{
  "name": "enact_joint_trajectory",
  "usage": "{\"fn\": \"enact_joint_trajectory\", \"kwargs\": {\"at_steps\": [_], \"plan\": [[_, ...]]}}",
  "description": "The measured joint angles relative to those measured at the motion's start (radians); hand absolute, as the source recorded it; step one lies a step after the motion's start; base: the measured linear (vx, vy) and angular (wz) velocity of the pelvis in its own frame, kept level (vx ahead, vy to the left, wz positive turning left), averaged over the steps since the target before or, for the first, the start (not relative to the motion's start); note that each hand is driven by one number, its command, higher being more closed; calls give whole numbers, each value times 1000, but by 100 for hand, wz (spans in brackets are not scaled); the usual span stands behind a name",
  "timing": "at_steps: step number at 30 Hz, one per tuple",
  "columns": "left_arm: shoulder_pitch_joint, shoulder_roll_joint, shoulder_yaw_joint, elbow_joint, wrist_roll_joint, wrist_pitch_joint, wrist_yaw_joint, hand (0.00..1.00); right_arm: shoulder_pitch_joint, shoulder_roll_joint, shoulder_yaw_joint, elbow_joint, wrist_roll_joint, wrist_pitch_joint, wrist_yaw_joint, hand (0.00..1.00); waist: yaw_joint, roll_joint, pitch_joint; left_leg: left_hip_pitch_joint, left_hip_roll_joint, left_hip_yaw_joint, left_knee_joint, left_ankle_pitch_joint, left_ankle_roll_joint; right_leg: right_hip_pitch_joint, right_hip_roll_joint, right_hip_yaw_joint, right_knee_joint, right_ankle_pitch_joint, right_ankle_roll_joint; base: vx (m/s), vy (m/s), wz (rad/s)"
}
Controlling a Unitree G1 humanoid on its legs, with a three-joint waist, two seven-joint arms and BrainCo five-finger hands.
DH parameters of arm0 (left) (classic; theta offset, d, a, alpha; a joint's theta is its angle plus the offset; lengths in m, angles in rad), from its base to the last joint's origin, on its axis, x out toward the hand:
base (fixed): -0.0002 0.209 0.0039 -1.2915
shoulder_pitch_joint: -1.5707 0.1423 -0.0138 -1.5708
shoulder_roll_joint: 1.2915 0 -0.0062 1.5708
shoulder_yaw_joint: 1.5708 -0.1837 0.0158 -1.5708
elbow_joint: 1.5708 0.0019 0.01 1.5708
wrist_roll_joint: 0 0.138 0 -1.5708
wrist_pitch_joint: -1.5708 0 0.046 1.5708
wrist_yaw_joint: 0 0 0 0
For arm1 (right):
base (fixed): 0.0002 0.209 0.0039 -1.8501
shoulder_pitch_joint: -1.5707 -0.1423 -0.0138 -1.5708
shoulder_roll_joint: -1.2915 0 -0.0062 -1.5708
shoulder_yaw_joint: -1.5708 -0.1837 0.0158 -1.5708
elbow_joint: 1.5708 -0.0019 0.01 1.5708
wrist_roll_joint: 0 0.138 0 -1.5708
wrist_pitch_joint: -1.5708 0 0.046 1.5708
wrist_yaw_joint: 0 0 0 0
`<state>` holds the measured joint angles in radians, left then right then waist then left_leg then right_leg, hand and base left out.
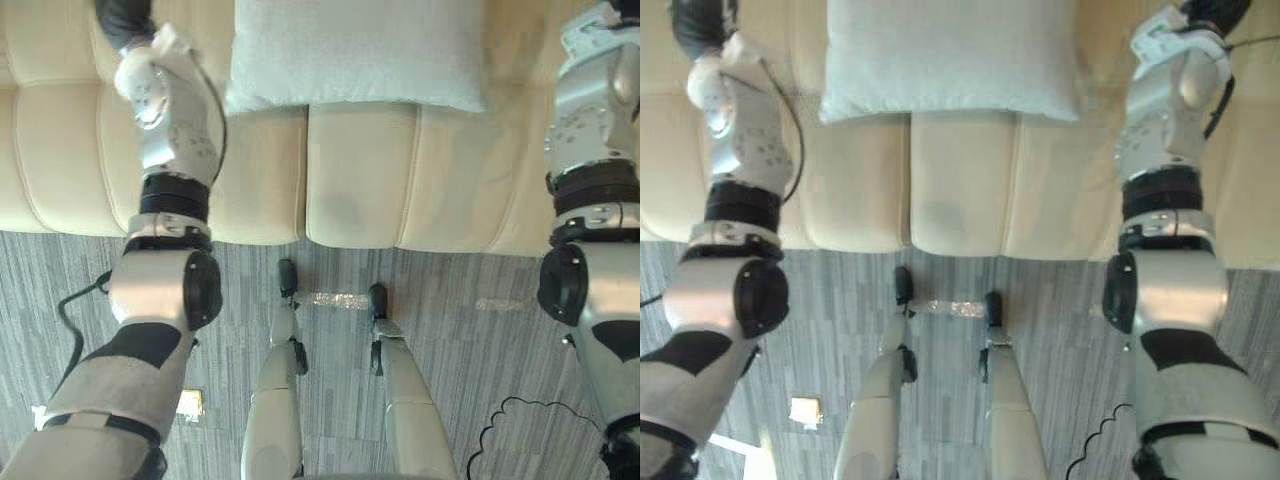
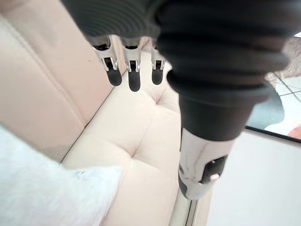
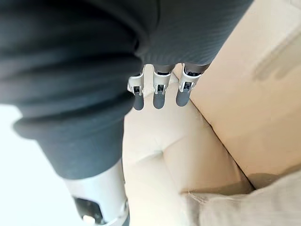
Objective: Pick up cushions and gather them together orderly.
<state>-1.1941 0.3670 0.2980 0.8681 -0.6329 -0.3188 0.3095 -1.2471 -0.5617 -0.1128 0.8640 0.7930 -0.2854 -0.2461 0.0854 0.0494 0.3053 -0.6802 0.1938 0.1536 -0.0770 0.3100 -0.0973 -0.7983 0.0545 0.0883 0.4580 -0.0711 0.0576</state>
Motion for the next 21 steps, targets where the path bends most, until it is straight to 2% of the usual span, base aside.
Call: {"fn": "enact_joint_trajectory", "kwargs": {"at_steps": [4,6,7,9,10,12,13,14,15,16,17,18,19,21], "plan": [[217,-16,-4,-146,2,-2,-15,0,257,11,-69,-202,-9,-5,12,0,-13,-3,2,43,0,-3,11,0,1,48,3,-1,11,0,0,124,-54,10],[441,-61,-40,-285,15,-20,-22,0,523,89,-147,-401,-38,-16,14,0,-30,-7,3,123,-3,-10,11,-1,1,124,2,-1,32,-1,1,167,-32,22],[484,-73,-50,-306,24,-24,-24,0,573,109,-164,-434,-55,-20,14,0,-31,-9,2,142,-4,-11,12,-1,1,141,1,-2,39,-2,2,207,-34,24],[678,-128,-106,-396,68,-41,-34,0,797,206,-201,-559,-104,-45,23,0,-35,-36,-14,216,-14,-19,20,-6,7,213,-8,-3,63,-18,20,183,-47,25],[787,-162,-140,-420,89,-46,-49,0,915,266,-199,-594,-149,-51,43,0,-35,-56,-31,250,-15,-28,36,-18,22,257,-10,-3,64,-24,28,171,-68,22],[885,-191,-185,-418,101,-44,-65,0,1021,335,-196,-610,-181,-51,61,0,-36,-79,-48,281,-16,-28,55,-19,24,303,-11,-9,67,-25,28,161,-93,22],[959,-218,-210,-390,153,-34,-91,0,1103,393,-194,-595,-221,-46,88,0,-38,-101,-62,324,-15,-29,62,-20,25,332,-11,-19,105,-24,29,133,-99,19],[983,-226,-217,-375,170,-30,-101,0,1127,412,-193,-584,-235,-44,98,0,-39,-108,-68,343,-13,-29,62,-23,28,334,-9,-22,138,-22,32,109,-140,10],[1045,-257,-233,-332,227,-13,-126,0,1175,453,-187,-543,-281,-32,127,0,-38,-105,-81,405,15,-43,63,-51,51,307,-4,-15,242,-77,-11,48,-174,6],[1086,-286,-226,-260,263,-1,-143,0,1228,473,-174,-496,-299,-27,146,0,-40,-117,-144,425,4,-47,70,-87,10,343,-62,-8,15,-139,-67,47,-175,9],[1099,-294,-222,-240,276,6,-147,0,1246,484,-173,-479,-317,-23,151,0,-36,-140,-161,437,-16,-41,87,-122,-19,375,-104,-10,-92,-50,-40,27,-158,14],[1111,-323,-219,-178,302,21,-160,0,1265,489,-174,-408,-336,-12,160,0,-43,-110,-174,450,9,-44,150,-224,-48,432,-84,4,-112,-92,-25,67,-93,2],[1130,-348,-229,-125,337,34,-173,0,1268,492,-161,-327,-362,5,162,0,-42,-87,-198,474,33,-34,169,-269,-49,460,-64,-5,-111,-88,-22,49,-63,-5],[1151,-371,-241,-63,380,47,-190,0,1290,509,-155,-257,-371,18,169,0,-40,-75,-221,519,36,-26,157,-286,-55,493,-55,-2,-118,-90,-19,28,18,-16]]}}
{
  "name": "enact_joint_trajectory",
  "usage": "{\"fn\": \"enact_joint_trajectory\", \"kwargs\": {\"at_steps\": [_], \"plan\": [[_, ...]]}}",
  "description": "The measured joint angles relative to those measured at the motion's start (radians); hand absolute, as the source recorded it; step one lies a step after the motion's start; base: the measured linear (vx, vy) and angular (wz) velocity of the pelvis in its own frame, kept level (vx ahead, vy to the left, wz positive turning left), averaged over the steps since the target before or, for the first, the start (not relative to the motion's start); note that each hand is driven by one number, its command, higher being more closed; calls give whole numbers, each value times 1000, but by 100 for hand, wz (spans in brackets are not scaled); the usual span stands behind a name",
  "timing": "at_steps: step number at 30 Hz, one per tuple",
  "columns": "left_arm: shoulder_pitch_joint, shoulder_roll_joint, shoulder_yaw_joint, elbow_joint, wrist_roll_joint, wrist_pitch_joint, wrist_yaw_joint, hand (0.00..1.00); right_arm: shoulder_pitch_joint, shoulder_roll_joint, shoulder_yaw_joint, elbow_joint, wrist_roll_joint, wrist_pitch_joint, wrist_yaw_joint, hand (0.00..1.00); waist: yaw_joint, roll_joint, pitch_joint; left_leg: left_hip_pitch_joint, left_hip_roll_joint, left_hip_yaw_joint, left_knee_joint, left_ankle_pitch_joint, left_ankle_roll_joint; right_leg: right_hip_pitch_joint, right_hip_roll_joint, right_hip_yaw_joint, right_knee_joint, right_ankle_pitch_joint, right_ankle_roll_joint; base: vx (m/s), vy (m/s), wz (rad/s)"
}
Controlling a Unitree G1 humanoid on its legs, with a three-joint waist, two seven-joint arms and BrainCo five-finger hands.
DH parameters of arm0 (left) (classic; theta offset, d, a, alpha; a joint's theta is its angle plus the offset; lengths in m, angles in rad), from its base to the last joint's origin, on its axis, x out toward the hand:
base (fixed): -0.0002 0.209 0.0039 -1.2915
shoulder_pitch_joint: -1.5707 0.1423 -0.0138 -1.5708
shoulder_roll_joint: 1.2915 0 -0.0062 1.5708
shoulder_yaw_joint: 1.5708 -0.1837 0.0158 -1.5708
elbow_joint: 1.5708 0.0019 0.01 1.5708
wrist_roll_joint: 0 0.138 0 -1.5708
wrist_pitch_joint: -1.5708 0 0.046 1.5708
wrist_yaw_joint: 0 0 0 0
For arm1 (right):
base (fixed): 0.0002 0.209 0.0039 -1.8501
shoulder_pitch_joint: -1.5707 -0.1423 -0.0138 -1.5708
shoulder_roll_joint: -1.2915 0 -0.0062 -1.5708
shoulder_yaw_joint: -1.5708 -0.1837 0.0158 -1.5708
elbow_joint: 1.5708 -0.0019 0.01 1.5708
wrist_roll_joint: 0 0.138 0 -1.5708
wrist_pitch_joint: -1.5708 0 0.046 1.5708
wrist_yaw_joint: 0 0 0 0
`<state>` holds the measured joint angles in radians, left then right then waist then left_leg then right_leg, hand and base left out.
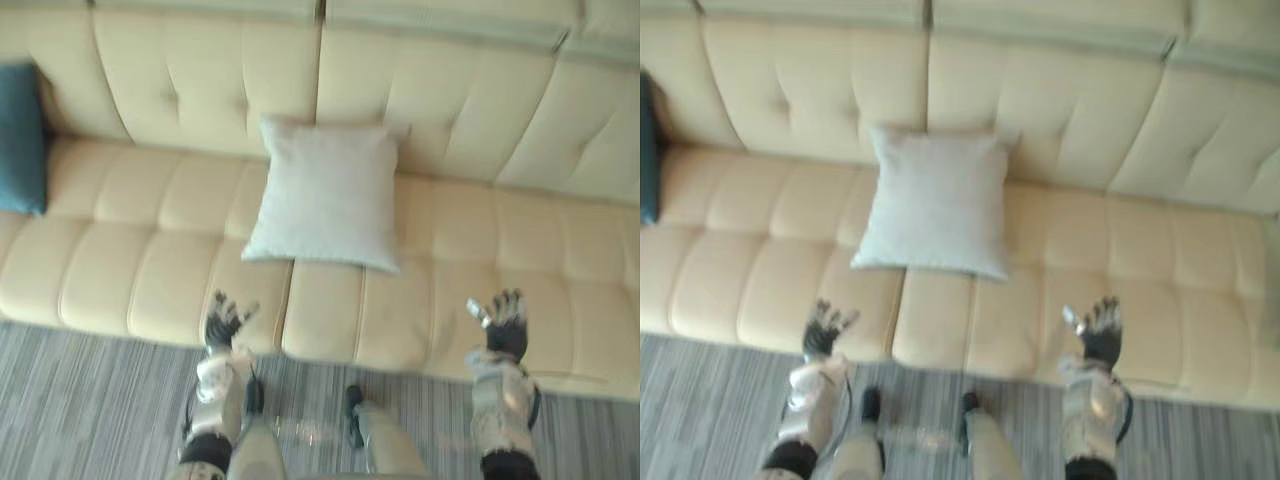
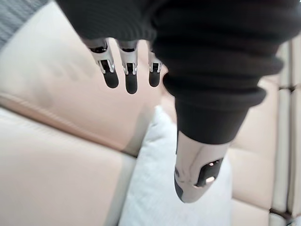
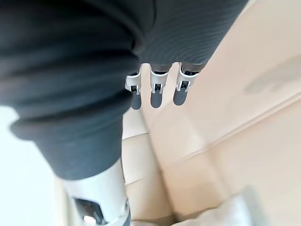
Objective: Pick up cushions and gather them together orderly.
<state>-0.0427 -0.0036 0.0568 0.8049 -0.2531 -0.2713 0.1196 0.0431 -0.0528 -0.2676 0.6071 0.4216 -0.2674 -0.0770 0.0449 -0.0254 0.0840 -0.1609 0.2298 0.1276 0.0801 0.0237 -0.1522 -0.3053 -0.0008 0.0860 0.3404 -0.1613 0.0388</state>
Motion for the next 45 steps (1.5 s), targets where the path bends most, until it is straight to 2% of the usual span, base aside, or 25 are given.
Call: {"fn": "enact_joint_trajectory", "kwargs": {"at_steps": [2,4,5,9,12,17,21,26,29,31,32,33,34,35,36,37,38,39,40,41,42,43,45], "plan": [[8,-14,1,52,47,14,-16,0,18,13,-2,59,-31,10,3,0,0,6,-20,28,-6,1,-10,-26,8,24,-1,6,-16,-2,3,-19,64,-14],[16,-15,3,99,80,28,-27,0,27,14,5,128,-32,27,17,0,1,11,-45,42,-15,2,-11,-71,-4,30,-6,10,-23,-3,6,-80,129,-10],[18,-11,10,121,98,39,-33,0,35,17,6,157,-43,35,18,0,3,2,-57,46,-27,5,-9,-78,-13,38,-17,16,-30,2,16,-110,178,-4],[59,3,45,174,153,62,-47,0,75,32,5,204,-71,57,32,0,2,-15,-95,106,-69,32,-29,-87,4,123,-65,38,-131,39,48,-80,149,-8],[70,10,66,207,188,70,-63,0,87,36,4,255,-78,67,39,0,3,-15,-124,133,-86,47,-49,-86,7,159,-86,40,-182,57,55,-23,90,-6],[90,20,81,251,233,84,-66,0,94,44,-4,337,-106,81,58,0,3,-15,-152,163,-92,53,-69,-87,9,190,-88,51,-230,86,59,54,33,-9],[94,18,78,296,303,90,-84,0,96,44,-4,398,-129,95,68,0,0,-1,-147,177,-96,56,-69,-80,12,221,-90,64,-263,105,65,107,15,-8],[87,18,61,298,331,90,-84,0,78,43,21,432,-165,103,71,0,1,0,-132,183,-97,100,-60,-94,16,212,-87,107,-279,129,69,37,20,-28],[49,20,30,301,335,90,-84,0,31,35,108,431,-188,111,67,0,7,-8,-88,149,-90,163,-4,-121,22,160,-77,152,-273,171,69,-118,19,-67],[12,23,21,297,336,91,-82,0,6,34,153,427,-188,113,61,0,11,-18,-81,69,-77,191,78,-153,45,90,-69,140,-272,238,84,-161,-5,-60],[1,16,23,285,337,91,-82,0,-13,32,159,427,-189,114,57,0,21,-4,-74,36,-52,203,81,-152,60,75,-57,126,-306,302,97,-182,-8,-41],[-13,7,27,280,337,92,-82,0,-25,35,157,417,-189,119,55,0,12,6,-54,35,-37,211,85,-132,55,38,-55,65,-122,184,54,-170,-7,-14],[-12,8,29,259,337,93,-82,0,-16,35,156,416,-191,122,55,0,11,9,-49,41,-39,203,83,-126,54,2,-59,30,75,85,31,-119,-28,39],[-3,3,28,224,330,92,-82,0,3,35,156,414,-199,123,55,0,10,0,-51,43,-50,179,90,-116,58,-2,-75,11,263,10,46,-61,-98,71],[4,4,34,197,326,90,-81,0,13,33,157,413,-215,123,55,0,14,-11,-56,30,-58,151,120,-114,58,19,-101,5,362,-24,55,-61,-179,82],[10,13,36,182,319,89,-80,0,15,34,157,411,-225,123,55,0,15,-27,-63,9,-68,133,147,-111,56,27,-125,6,388,-34,72,-66,-188,64],[4,21,47,179,312,93,-79,0,15,35,154,407,-226,123,55,0,13,-41,-70,-25,-71,110,171,-104,54,15,-99,-1,357,-38,92,-121,-132,30],[15,3,70,190,308,97,-79,0,-3,26,148,395,-227,121,51,0,38,1,-92,-81,-80,62,166,-116,55,69,-67,26,192,-32,112,-179,10,0],[18,-17,83,196,307,98,-80,0,-16,12,147,387,-227,118,47,0,52,24,-91,-80,-87,57,139,-85,88,93,-63,59,215,-55,111,-181,39,9],[8,-9,83,201,304,103,-79,0,-27,20,143,391,-227,121,44,0,49,-4,-70,-87,-101,72,143,-51,76,133,-95,59,257,-103,107,-206,-51,8],[-1,-8,76,199,289,108,-75,0,-39,30,145,388,-227,121,43,0,64,-24,-59,-120,-91,71,179,-49,80,190,-94,49,127,-146,101,-180,-157,8],[4,-7,68,200,288,110,-74,0,-52,35,149,387,-226,120,40,0,70,-21,-59,-137,-76,70,187,-45,68,204,-77,31,74,-145,96,-246,-204,-22],[17,-10,37,221,288,112,-76,0,-67,50,167,381,-225,107,34,0,57,10,-37,-153,-5,33,186,-13,24,245,-11,-18,-19,-119,54,-274,-181,-8]]}}
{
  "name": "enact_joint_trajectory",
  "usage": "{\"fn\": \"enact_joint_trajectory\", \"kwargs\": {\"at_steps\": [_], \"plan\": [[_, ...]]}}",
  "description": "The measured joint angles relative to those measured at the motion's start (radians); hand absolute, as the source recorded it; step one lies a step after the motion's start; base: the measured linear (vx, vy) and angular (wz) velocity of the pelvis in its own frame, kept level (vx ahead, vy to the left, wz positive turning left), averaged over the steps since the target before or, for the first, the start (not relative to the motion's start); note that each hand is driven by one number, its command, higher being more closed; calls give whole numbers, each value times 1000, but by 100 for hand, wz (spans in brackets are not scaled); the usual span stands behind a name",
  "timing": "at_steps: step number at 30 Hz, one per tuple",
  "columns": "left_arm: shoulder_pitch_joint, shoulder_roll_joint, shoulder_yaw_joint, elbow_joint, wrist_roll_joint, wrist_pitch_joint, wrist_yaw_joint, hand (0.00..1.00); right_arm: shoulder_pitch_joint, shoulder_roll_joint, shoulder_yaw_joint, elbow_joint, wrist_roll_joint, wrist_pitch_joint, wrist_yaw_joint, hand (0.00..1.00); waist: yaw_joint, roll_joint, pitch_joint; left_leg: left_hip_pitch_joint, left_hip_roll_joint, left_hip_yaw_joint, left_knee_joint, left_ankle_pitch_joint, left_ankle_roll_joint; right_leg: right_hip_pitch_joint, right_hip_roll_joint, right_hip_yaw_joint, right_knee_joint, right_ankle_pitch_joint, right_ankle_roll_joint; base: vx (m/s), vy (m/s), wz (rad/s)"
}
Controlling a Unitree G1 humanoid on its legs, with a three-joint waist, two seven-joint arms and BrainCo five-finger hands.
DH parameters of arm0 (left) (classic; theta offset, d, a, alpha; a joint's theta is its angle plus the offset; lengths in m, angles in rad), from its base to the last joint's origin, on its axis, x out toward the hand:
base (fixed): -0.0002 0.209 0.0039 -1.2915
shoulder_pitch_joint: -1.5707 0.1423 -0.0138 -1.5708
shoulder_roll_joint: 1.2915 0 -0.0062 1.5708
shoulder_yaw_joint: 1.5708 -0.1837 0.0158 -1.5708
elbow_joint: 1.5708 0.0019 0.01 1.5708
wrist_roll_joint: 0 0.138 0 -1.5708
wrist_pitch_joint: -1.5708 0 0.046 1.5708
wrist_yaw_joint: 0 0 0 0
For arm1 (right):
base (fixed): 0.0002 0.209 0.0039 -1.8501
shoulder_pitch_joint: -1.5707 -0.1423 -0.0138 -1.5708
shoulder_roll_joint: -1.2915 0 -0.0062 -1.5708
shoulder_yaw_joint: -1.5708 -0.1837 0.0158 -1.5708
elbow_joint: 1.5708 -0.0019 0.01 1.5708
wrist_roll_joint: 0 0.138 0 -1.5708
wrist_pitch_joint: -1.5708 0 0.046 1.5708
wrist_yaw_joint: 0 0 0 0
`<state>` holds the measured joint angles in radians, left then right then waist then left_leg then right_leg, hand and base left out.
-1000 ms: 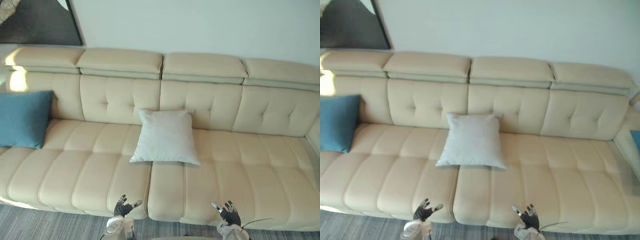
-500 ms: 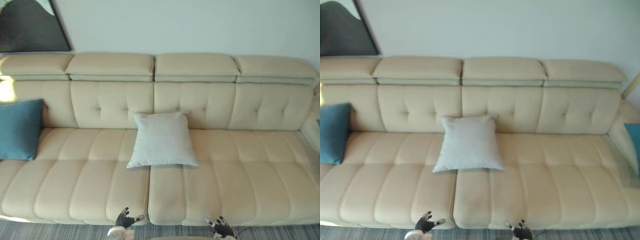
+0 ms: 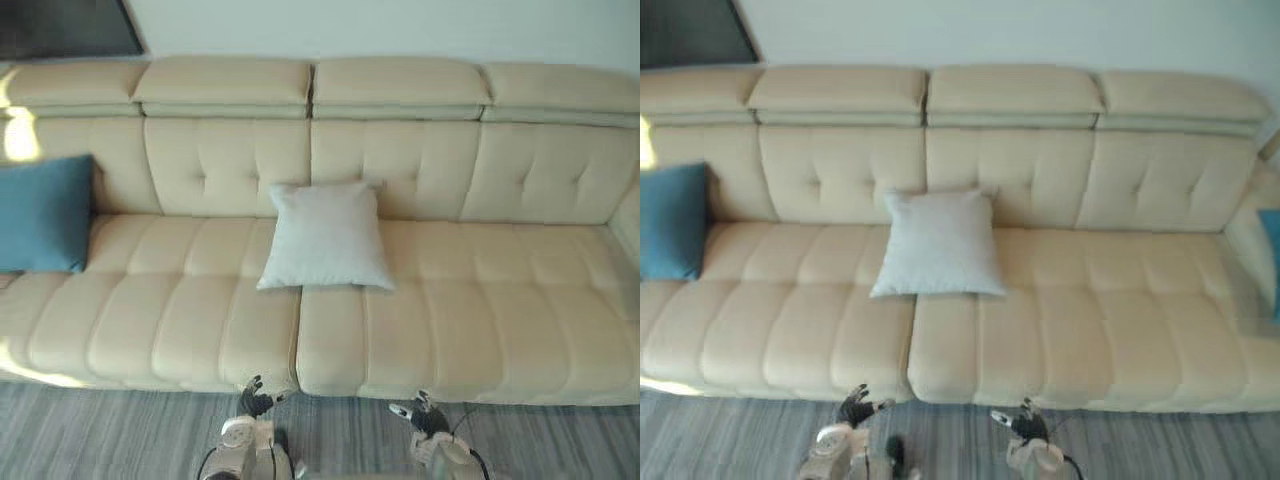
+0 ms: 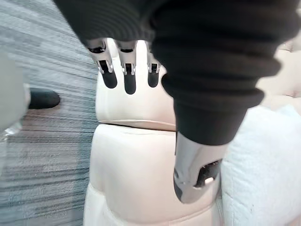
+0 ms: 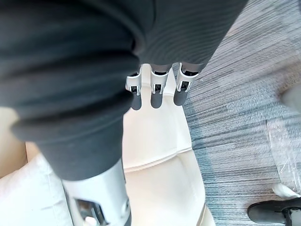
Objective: Pick up cushions and gather them together orderly.
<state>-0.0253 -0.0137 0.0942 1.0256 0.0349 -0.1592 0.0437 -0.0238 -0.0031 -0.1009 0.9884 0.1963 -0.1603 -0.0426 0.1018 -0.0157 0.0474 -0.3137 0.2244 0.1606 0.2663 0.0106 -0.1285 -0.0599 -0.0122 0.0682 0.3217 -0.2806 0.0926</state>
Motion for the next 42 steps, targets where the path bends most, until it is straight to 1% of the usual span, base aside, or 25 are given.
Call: {"fn": "enact_joint_trajectory", "kwargs": {"at_steps": [2,3,4,5,6,8,10,11,12,13,15,17,20,23,27,30,31,33,34,35,37,38,39,40,42], "plan": [[3,-7,-14,5,1,-2,-4,0,15,-1,18,1,0,0,-3,0,-3,16,14,3,32,-19,-2,27,-15,16,30,-36,-2,6,-21,-321,-203,21],[7,-13,-14,2,3,-3,-5,0,32,-4,31,4,1,0,-5,0,-5,19,19,7,42,-29,-6,44,-16,20,40,-59,5,0,-58,-425,-203,25],[14,-14,-14,2,2,-2,-6,0,52,-8,36,12,1,2,-5,0,-12,23,21,23,45,-30,-38,48,-14,9,38,-77,15,-6,-88,-353,-106,22],[19,-14,-14,-1,3,-2,-7,0,64,-4,35,13,1,3,-5,0,-19,12,24,22,42,-26,-30,50,-10,5,26,-91,15,-4,-103,-327,-18,26],[19,-14,-14,-9,2,-2,-7,0,79,-6,32,16,2,5,-6,0,-29,12,25,14,34,-35,51,37,7,1,10,-100,16,5,-106,-272,63,23],[30,-13,-11,-20,2,-3,-7,0,82,-19,27,17,4,7,-2,0,-44,5,22,18,4,-37,218,-68,35,-16,-27,-93,10,22,-101,-250,103,10],[40,-14,-1,-23,1,-3,-9,0,84,-26,25,25,6,9,4,0,-46,9,16,50,-9,-60,317,-161,32,-39,-44,-76,-6,44,-86,-185,166,-11],[49,-14,6,-23,1,-2,-10,0,83,-27,17,32,8,12,6,0,-44,17,4,73,-15,-100,338,-232,18,-65,-43,-56,-7,57,-72,-145,249,-35],[56,-14,7,-22,0,-1,-10,0,84,-27,-4,37,8,13,10,0,-43,33,-5,108,-24,-135,284,-283,-10,-84,-34,-34,-4,59,-56,-145,300,-48],[64,-14,8,-19,0,-1,-10,0,82,-32,-25,51,8,12,15,0,-44,42,-14,143,-30,-143,209,-327,-12,-96,-26,-12,-4,66,-40,-87,235,-48],[74,24,5,1,0,2,-10,0,81,-2,-88,94,8,15,30,0,-52,0,-43,175,-73,-85,125,-292,16,-72,-52,45,-71,124,-24,0,176,-39],[76,40,0,30,0,3,-11,0,87,-2,-125,109,9,14,32,0,-59,-9,-49,209,-104,-76,80,-279,26,-36,-78,62,-142,167,-17,23,187,-17],[58,60,-51,78,2,1,-14,0,87,-22,-153,145,10,14,33,0,-71,-1,-64,212,-137,-76,34,-255,34,-26,-101,64,-205,203,-1,35,80,3],[56,73,-54,110,3,1,-29,0,87,-39,-174,172,10,15,33,0,-72,7,-72,238,-139,-61,-5,-241,37,-25,-100,80,-235,216,6,79,-1,-19],[57,71,-55,145,13,1,-30,0,88,-57,-194,180,12,15,34,0,-81,31,-74,268,-135,-33,-43,-240,37,-31,-84,136,-260,230,-1,115,-15,-41],[54,70,-51,146,17,0,-30,0,70,-54,-188,177,12,14,34,0,-78,26,-70,285,-126,-2,-58,-242,41,-69,-60,200,-261,256,-21,54,-8,-96],[44,68,-49,145,23,0,-30,0,56,-53,-166,166,11,14,34,0,-75,26,-59,293,-119,33,-58,-244,43,-92,-47,218,-261,282,-23,1,1,-121],[32,65,-49,144,24,-1,-29,0,40,-55,-142,165,9,14,33,0,-68,23,-38,298,-101,83,-59,-247,49,-116,-28,126,-277,343,-42,-17,-2,-121],[24,55,-48,137,24,-1,-29,0,35,-54,-129,162,7,14,32,0,-66,33,-17,299,-79,129,-60,-247,49,-121,-31,-17,-291,353,-81,-19,-60,-106],[21,48,-49,128,24,-1,-29,0,33,-54,-131,158,3,15,31,0,-68,28,-14,308,-76,163,-69,-247,48,-136,-52,-183,-252,307,-120,-18,-76,-90],[30,38,-62,98,24,-2,-29,0,50,-66,-132,159,-1,15,23,0,-68,43,-4,352,-58,223,-75,-248,47,-147,-116,-432,-153,257,-175,9,-48,-82],[42,45,-75,91,24,-2,-29,0,57,-67,-131,161,-1,15,23,0,-66,40,-5,373,-57,246,-74,-251,41,-132,-133,-501,-135,260,-170,49,-40,-85],[47,51,-78,91,23,-1,-29,0,63,-71,-131,161,-1,14,23,0,-68,42,-5,389,-51,253,-66,-262,22,-120,-115,-478,-137,264,-111,32,-95,-66],[49,53,-83,92,23,-1,-28,0,63,-75,-132,162,-1,14,23,0,-68,45,-3,390,-37,259,-46,-267,15,-120,-96,-448,-137,259,-104,18,-156,-66],[47,68,-93,91,22,-1,-28,0,64,-79,-132,166,0,14,23,0,-69,49,11,355,15,226,119,-267,15,-114,-62,-407,-134,235,-116,13,-209,-69]]}}
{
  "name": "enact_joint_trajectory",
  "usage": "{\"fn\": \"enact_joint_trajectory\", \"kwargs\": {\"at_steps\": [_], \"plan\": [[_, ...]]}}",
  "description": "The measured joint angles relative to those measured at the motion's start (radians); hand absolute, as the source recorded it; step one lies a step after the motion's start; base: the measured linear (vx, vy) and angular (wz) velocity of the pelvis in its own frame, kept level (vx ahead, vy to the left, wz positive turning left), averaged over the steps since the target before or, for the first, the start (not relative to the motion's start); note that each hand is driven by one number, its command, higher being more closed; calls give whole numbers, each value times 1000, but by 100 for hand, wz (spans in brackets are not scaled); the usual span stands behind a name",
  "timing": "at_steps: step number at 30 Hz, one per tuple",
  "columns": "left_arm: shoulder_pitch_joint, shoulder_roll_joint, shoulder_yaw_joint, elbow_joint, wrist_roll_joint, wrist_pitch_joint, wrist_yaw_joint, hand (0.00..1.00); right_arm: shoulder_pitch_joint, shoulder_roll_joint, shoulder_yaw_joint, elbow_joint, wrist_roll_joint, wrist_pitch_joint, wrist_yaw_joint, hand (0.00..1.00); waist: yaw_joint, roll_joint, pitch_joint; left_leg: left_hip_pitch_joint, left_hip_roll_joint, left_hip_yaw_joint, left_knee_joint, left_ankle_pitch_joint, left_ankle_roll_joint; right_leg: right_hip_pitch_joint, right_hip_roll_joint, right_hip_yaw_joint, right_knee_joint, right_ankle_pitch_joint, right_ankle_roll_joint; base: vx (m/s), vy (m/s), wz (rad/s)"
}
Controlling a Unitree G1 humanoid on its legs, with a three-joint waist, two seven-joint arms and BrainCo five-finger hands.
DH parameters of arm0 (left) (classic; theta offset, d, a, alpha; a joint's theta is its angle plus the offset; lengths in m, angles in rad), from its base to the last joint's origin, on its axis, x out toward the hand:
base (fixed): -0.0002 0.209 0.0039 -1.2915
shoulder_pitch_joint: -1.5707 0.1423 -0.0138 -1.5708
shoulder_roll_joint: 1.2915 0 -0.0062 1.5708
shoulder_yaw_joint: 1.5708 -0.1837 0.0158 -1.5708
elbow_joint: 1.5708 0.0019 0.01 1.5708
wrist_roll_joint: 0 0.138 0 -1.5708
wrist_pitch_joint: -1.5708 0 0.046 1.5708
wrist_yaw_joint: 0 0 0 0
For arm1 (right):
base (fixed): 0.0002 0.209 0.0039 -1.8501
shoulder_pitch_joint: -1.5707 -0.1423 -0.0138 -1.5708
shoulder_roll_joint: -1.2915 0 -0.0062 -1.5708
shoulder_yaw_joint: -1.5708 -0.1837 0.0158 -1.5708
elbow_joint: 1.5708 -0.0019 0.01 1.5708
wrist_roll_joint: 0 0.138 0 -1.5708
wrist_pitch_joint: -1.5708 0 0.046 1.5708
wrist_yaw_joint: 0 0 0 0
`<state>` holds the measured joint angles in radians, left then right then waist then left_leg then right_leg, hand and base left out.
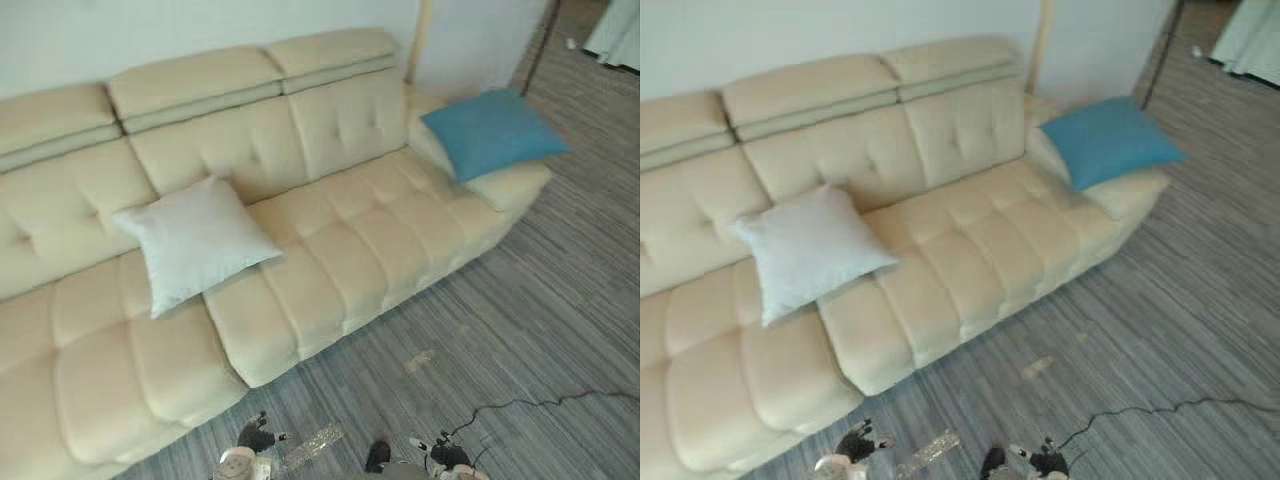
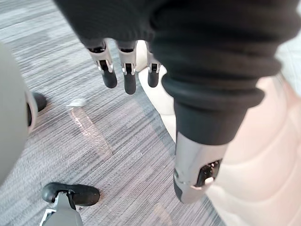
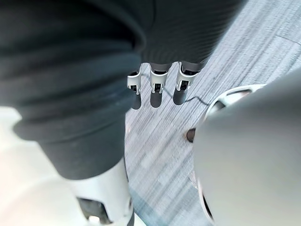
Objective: Pick up cushions and gather them together orderly.
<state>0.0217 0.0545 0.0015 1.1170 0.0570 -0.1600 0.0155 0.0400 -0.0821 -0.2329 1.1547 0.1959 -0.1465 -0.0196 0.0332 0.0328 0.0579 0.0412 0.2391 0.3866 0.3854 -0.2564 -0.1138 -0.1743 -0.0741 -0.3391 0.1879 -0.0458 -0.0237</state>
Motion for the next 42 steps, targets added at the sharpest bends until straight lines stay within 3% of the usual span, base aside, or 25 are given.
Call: {"fn": "enact_joint_trajectory", "kwargs": {"at_steps": [2,3,4,5,8,11,13,14,15,16,17,19,20,21,23,26,28,29,30,31,35,36,37,39,42], "plan": [[5,-8,22,-11,-1,0,0,0,1,-7,-1,-7,1,-2,0,0,3,27,19,-92,76,-91,274,18,30,22,53,33,19,-23,-25,55,-244,-72],[7,-11,33,-28,-5,0,0,0,1,-8,-2,-8,3,-2,0,0,7,30,32,-151,99,-158,413,73,102,36,78,58,34,-39,-34,69,-157,-88],[9,-9,29,-38,-5,-2,0,0,1,-5,-1,-7,3,-2,-1,0,13,29,32,-184,97,-202,492,123,129,42,90,90,39,-46,-43,90,-97,-103],[9,-9,28,-46,-2,-2,0,0,-1,-2,-1,-8,4,-3,-2,0,18,25,33,-209,63,-253,526,94,103,45,96,126,42,-52,-47,111,-85,-99],[1,-12,8,-64,-3,-2,1,0,-4,3,-20,-8,43,-1,-2,0,18,16,40,-286,-53,-292,438,12,55,44,94,200,23,-53,-48,106,-56,-80],[4,-30,14,-91,-4,-4,3,0,5,8,-21,-43,49,-1,-4,0,20,20,46,-290,-157,-347,101,12,40,53,112,268,-18,-53,-48,96,28,-81],[13,-38,23,-104,-16,-6,7,0,-2,5,-21,-45,49,-2,-14,0,37,37,34,-268,-198,-456,-64,43,52,57,170,372,-65,-53,-49,180,77,-140],[29,-42,43,-93,-20,-7,8,0,-14,16,-17,-51,48,-3,-18,0,60,49,16,-282,-181,-453,-69,65,91,27,209,402,46,-69,-35,243,55,-153],[29,-31,50,-104,-20,-6,7,0,-13,36,-13,-62,49,-2,-25,0,60,22,22,-270,-190,-420,-64,64,91,4,191,406,216,-131,-6,304,25,-114],[28,-17,52,-118,-21,-6,7,0,11,46,3,-75,48,-2,-26,0,59,-25,15,-249,-214,-381,-57,63,91,42,147,422,240,-219,14,284,15,-70],[28,-5,55,-125,-21,-5,9,0,30,52,24,-76,44,0,-24,0,60,-62,3,-245,-243,-353,-37,43,107,61,114,445,219,-291,-20,349,35,-44],[30,-18,46,-118,-22,0,9,0,56,44,52,-93,41,-1,-20,0,54,-60,-21,-220,-258,-336,-30,13,109,53,102,463,288,-317,35,244,34,-46],[18,-24,42,-115,-22,-1,10,0,60,42,59,-104,41,-1,-20,0,58,-68,3,-173,-256,-291,-28,-6,115,-27,91,453,519,-308,126,219,22,-53],[12,-24,39,-114,-24,0,14,0,59,39,59,-118,41,-1,-19,0,58,-59,16,-140,-253,-281,-26,-20,117,-67,83,435,634,-285,161,334,22,-45],[7,-25,23,-102,-37,8,23,0,61,35,55,-121,41,-2,-19,0,47,-53,22,-60,-237,-265,-47,-45,120,-129,37,357,786,-279,134,305,-16,-25],[2,-37,18,-96,-60,13,29,0,47,33,50,-117,41,-4,-15,0,47,-42,19,66,-154,-237,-174,-50,95,-163,2,227,651,-308,80,361,-125,-35],[-5,-39,16,-80,-60,13,29,0,34,33,42,-116,41,-11,-11,0,34,-41,19,108,-104,-213,-231,-54,66,-200,1,170,466,-273,72,380,-206,-41],[-14,-37,3,-63,-60,13,28,0,21,34,38,-112,41,-12,-10,0,18,-43,18,125,-88,-206,-262,-52,57,-231,9,175,322,-193,58,505,-270,-33],[-18,-35,-13,-51,-60,13,29,0,16,35,38,-109,41,-11,-10,0,13,-45,18,132,-84,-217,-266,-51,57,-236,12,180,239,-49,34,656,-329,-51],[-23,-38,-34,-25,-59,13,28,0,13,28,29,-92,41,-11,-11,0,14,-15,17,131,-57,-254,-240,-41,62,-208,48,163,219,-36,-4,535,-265,-43],[-46,-87,-18,8,-58,10,25,0,9,17,-41,-42,41,-7,-20,0,15,16,25,94,-69,-382,-29,136,32,-87,59,161,194,-84,-53,480,-236,-8],[-45,-96,-14,-7,-58,8,24,0,21,20,-37,-47,42,-11,-18,0,14,14,26,37,-72,-407,126,229,-13,-6,59,156,135,-92,-57,426,-171,32],[-41,-99,-13,-28,-58,5,22,0,23,21,-17,-53,44,-11,-19,0,17,6,28,-42,-73,-414,294,281,-15,50,61,160,84,-108,-58,463,-159,26],[-30,-95,-7,-45,-59,-2,23,0,6,18,3,-54,50,-12,-19,0,29,15,34,-178,-58,-375,546,157,0,131,82,188,20,-126,-65,288,-70,-16],[-28,-83,-17,-69,-62,-12,26,0,-26,32,1,-35,61,-12,-19,0,39,5,40,-309,-86,-244,469,21,55,243,68,228,-63,-129,-59,287,2,-40]]}}
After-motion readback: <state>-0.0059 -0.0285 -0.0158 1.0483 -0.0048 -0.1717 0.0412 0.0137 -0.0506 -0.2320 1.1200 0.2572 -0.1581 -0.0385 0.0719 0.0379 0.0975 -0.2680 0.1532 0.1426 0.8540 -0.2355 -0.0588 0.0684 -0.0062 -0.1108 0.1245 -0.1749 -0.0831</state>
